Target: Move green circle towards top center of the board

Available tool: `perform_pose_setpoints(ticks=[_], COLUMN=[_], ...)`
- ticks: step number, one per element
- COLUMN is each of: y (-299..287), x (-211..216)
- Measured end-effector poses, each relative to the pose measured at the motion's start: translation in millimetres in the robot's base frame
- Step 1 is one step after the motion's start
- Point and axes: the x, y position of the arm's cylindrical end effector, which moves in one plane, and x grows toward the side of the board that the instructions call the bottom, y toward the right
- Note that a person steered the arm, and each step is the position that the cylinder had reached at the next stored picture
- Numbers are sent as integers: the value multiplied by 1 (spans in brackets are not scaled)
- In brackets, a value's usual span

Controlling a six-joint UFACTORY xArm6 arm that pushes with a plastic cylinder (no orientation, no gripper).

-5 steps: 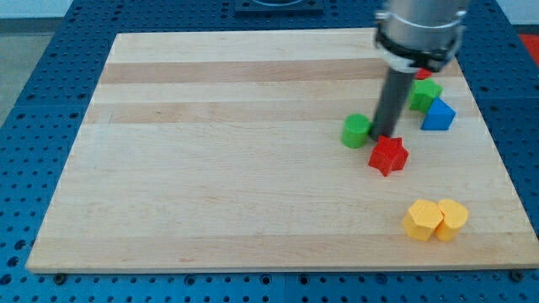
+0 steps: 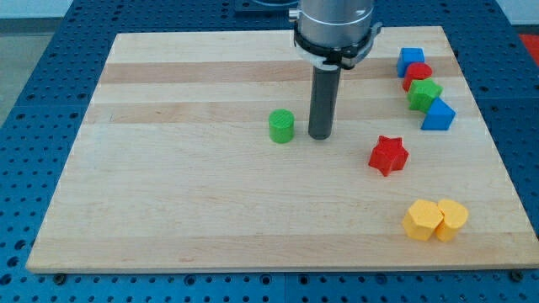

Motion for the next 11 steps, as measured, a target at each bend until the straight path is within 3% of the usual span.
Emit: perform_pose_setpoints(ticks=[2, 3, 5, 6, 8, 9, 11], y=[-27, -45, -45, -45, -42, -62, -83], x=[23, 14, -85, -114, -62, -58, -120])
